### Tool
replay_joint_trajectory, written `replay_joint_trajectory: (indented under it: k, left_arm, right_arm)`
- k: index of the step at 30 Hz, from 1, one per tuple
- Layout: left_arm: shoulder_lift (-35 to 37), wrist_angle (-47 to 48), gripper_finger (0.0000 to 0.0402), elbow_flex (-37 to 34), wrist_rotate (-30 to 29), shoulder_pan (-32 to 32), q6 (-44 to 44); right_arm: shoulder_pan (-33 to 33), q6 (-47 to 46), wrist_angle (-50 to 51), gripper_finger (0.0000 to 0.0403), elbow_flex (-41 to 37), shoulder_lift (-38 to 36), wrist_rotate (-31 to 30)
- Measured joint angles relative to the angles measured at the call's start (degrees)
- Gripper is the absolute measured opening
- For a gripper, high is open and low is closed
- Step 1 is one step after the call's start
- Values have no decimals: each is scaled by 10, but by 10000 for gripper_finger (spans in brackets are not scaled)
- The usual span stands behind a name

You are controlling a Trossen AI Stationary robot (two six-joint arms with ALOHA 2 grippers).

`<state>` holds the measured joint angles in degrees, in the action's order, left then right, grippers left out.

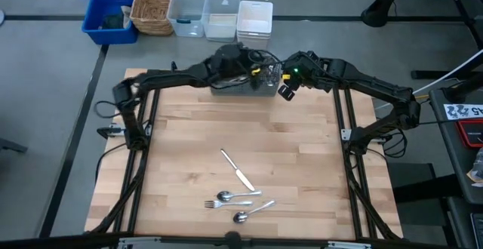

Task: Sort silverware
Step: Put the silver knife into the dishwasher utensil holder

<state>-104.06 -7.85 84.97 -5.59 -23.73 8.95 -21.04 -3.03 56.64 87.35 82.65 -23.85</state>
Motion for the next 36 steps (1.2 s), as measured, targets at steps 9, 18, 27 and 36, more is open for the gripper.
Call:
replay_joint_trajectory:
  k: [9,18,27,36]
  left_arm:
    - [128,420,111,0,134,31,-12]
    - [135,591,111,-2,147,124,-129]
    - [94,575,111,-2,146,251,-4]
    - [-6,512,111,-2,110,322,85]
  right_arm:
    - [0,3,-1,138,0,0,115]
    - [1,3,-2,138,0,0,249]
    - [1,3,-2,138,0,0,260]
    - [1,-17,7,138,0,0,262]
